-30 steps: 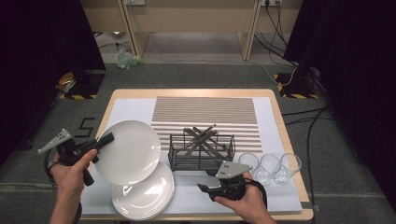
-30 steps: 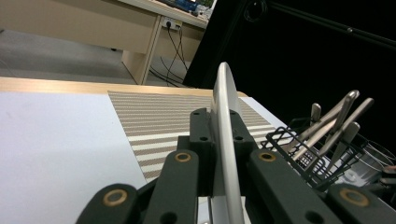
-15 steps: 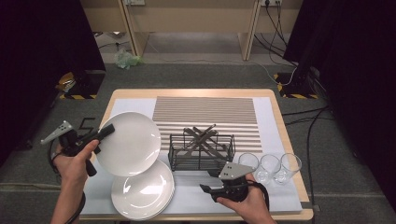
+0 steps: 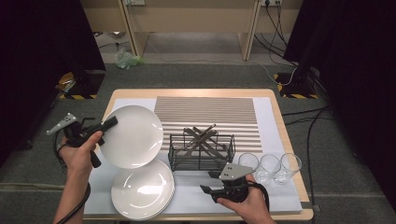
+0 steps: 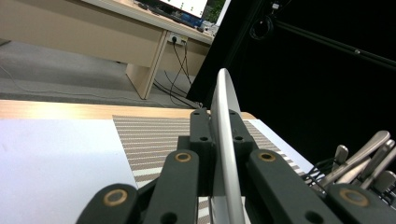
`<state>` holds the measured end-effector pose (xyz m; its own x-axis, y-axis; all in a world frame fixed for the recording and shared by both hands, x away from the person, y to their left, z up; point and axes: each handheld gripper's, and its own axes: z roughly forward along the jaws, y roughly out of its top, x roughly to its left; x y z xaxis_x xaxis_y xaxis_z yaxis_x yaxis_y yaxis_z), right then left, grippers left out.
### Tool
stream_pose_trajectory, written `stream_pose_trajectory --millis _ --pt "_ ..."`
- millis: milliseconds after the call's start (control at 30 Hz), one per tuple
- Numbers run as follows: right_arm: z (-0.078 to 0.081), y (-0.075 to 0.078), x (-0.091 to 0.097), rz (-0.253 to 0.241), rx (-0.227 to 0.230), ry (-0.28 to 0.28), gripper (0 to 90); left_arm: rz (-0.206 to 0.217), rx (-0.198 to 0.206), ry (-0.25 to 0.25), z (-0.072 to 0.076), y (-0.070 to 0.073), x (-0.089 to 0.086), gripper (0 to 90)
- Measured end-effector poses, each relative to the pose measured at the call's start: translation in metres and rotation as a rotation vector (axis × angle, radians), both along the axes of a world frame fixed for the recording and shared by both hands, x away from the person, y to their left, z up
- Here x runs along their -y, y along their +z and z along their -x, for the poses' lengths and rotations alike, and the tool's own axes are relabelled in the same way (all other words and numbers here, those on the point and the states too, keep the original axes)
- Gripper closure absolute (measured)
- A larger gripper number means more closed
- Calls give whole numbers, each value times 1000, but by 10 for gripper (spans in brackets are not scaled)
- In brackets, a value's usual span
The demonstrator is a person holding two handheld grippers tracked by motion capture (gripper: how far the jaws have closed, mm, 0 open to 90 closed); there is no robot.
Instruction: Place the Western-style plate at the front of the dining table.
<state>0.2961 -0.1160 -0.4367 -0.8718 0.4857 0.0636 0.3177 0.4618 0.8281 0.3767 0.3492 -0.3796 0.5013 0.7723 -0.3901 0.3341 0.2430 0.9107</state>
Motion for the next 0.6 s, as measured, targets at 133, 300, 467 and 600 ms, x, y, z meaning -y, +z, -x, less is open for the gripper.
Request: stream_pose_trajectory --millis 133,300,467,600 --pt "0 -1 0 -4 -6 -4 444 2 -1 1 -4 0 1 848" --pt "1 -1 0 -1 -7 -4 446 4 -1 4 -12 0 2 848" --pt "0 -2 0 1 -8 -4 447 14 -2 7 -20 -1 4 848" --pt "0 -2 0 1 -12 -7 447 16 -4 8 -24 -2 5 848"
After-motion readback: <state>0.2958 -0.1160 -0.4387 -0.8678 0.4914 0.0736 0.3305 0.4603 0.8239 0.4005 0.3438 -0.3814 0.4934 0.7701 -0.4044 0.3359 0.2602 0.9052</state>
